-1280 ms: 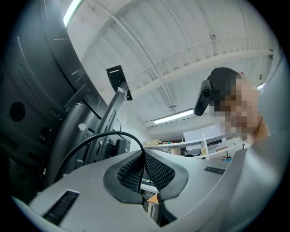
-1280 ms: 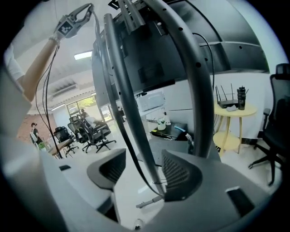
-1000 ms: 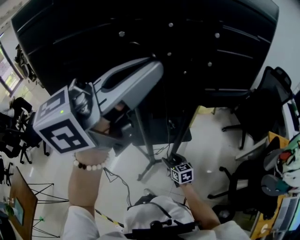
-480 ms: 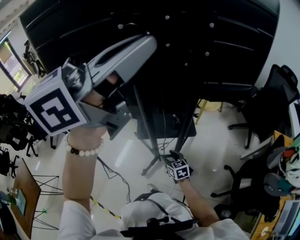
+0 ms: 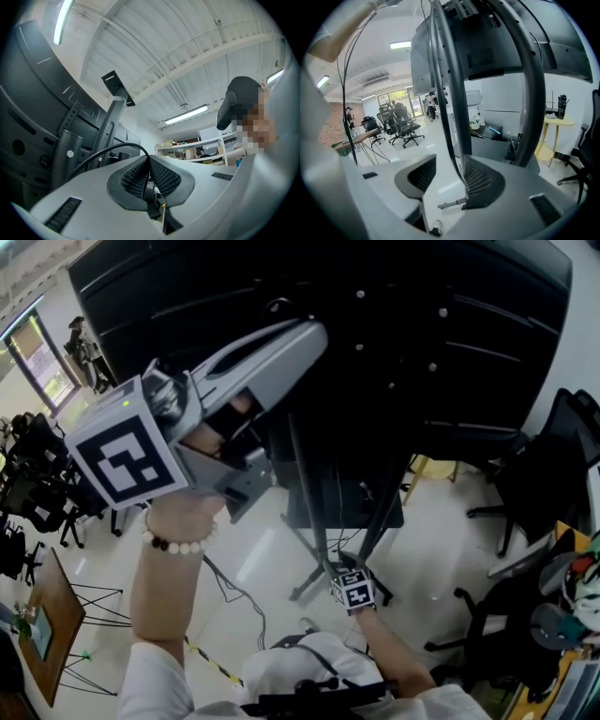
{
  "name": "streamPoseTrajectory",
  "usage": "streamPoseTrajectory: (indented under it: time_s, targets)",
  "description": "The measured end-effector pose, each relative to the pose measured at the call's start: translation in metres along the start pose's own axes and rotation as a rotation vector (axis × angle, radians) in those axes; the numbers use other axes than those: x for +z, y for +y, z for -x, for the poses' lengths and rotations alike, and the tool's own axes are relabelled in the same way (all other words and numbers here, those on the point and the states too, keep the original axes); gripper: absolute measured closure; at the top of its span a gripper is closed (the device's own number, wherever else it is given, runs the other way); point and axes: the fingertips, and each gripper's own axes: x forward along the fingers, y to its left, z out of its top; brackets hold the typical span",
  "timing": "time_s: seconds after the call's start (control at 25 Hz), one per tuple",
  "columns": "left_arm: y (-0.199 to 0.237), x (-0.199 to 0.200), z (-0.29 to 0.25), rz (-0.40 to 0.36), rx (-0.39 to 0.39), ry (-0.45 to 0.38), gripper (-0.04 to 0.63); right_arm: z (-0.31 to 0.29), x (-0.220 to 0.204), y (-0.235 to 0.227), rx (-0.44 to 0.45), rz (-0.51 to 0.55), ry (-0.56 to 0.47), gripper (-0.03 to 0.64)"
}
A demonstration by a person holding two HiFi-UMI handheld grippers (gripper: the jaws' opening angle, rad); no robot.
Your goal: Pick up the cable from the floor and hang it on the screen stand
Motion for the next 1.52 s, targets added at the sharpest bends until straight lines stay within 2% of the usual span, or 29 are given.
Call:
streamPoseTrajectory:
  time_s: [0.24, 0.4, 0.56, 0.64, 0.76, 0.88, 1.0, 1.08, 1.2, 1.36, 1.52]
  targets:
    - [0.000, 0.009, 0.002, -0.023, 0.019, 0.003, 0.578, -0.002, -0.020, -0.011, -0.042, -0.008, 0.031, 0.423]
    - [0.003, 0.010, 0.002, -0.022, 0.025, -0.001, 0.578, 0.001, -0.020, -0.019, -0.076, 0.028, 0.025, 0.564]
    - [0.006, 0.010, 0.007, -0.018, 0.039, -0.015, 0.578, 0.015, -0.023, -0.022, -0.085, 0.066, 0.022, 0.588]
    - [0.010, 0.010, 0.016, -0.008, 0.056, -0.023, 0.578, 0.033, -0.016, -0.023, -0.088, 0.067, -0.014, 0.591]
    - [0.020, 0.005, 0.028, 0.028, 0.086, -0.028, 0.580, 0.072, 0.021, -0.029, -0.119, 0.088, -0.115, 0.595]
    - [0.026, -0.011, 0.043, 0.061, 0.132, -0.017, 0.581, 0.136, 0.081, -0.039, -0.178, 0.101, -0.285, 0.595]
    - [0.023, -0.021, 0.060, 0.075, 0.160, -0.014, 0.581, 0.215, 0.156, -0.052, -0.231, 0.177, -0.447, 0.595]
    - [0.022, -0.029, 0.071, 0.082, 0.191, -0.007, 0.581, 0.261, 0.196, -0.057, -0.240, 0.254, -0.487, 0.595]
    - [0.021, -0.046, 0.092, 0.101, 0.252, 0.014, 0.581, 0.311, 0.230, -0.061, -0.258, 0.395, -0.432, 0.595]
    - [0.018, -0.060, 0.137, 0.059, 0.390, 0.046, 0.581, 0.349, 0.241, -0.078, -0.221, 0.499, -0.283, 0.595]
    - [0.015, -0.070, 0.182, 0.056, 0.492, 0.045, 0.581, 0.372, 0.274, -0.091, -0.253, 0.586, -0.260, 0.592]
